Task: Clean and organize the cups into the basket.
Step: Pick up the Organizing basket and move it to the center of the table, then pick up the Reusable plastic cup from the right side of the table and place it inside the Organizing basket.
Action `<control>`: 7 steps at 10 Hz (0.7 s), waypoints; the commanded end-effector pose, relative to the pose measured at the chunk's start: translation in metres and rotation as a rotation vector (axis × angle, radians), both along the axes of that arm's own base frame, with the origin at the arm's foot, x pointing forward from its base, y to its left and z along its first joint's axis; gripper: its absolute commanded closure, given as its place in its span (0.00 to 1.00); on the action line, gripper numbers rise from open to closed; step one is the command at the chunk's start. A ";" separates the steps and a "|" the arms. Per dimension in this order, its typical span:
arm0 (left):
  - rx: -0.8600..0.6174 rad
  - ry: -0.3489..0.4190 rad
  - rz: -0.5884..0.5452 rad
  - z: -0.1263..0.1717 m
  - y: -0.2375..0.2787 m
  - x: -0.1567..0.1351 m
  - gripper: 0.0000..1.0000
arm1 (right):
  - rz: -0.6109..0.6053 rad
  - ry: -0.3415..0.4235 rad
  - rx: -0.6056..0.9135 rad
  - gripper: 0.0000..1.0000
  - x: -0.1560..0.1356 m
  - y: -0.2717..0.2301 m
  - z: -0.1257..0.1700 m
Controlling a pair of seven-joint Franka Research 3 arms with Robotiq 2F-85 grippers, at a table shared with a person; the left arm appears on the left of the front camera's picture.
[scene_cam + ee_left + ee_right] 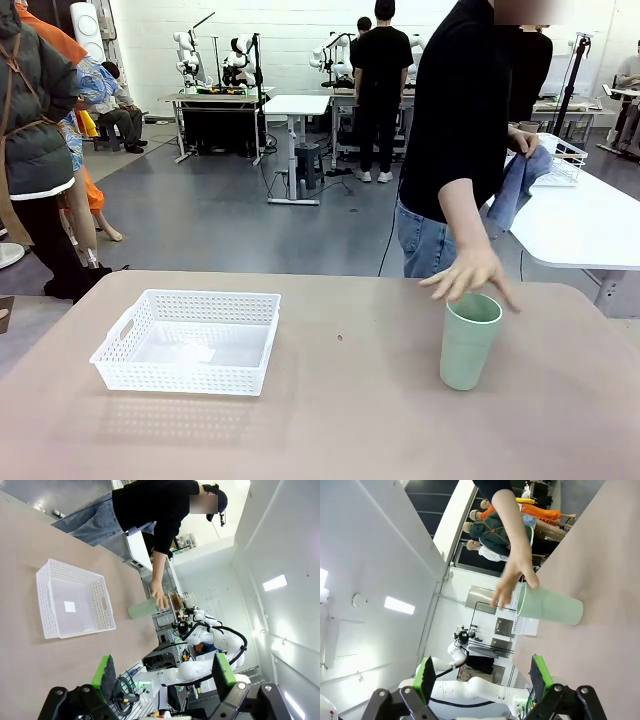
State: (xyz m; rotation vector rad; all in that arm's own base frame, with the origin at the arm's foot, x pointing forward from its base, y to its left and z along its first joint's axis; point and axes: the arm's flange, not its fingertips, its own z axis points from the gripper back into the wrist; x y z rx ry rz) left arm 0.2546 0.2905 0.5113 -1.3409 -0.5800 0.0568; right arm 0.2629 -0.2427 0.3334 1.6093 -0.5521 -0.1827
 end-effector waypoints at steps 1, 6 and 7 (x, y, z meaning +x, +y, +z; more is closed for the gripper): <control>-0.011 -0.014 0.006 0.004 0.001 -0.001 0.00 | -0.005 -0.017 -0.004 0.00 -0.001 0.001 0.000; -0.011 -0.014 0.006 0.004 0.001 -0.001 0.00 | -0.005 -0.017 -0.004 0.00 -0.001 0.001 0.000; -0.011 -0.014 0.006 0.004 0.001 -0.001 0.00 | -0.005 -0.017 -0.004 0.00 -0.001 0.001 0.000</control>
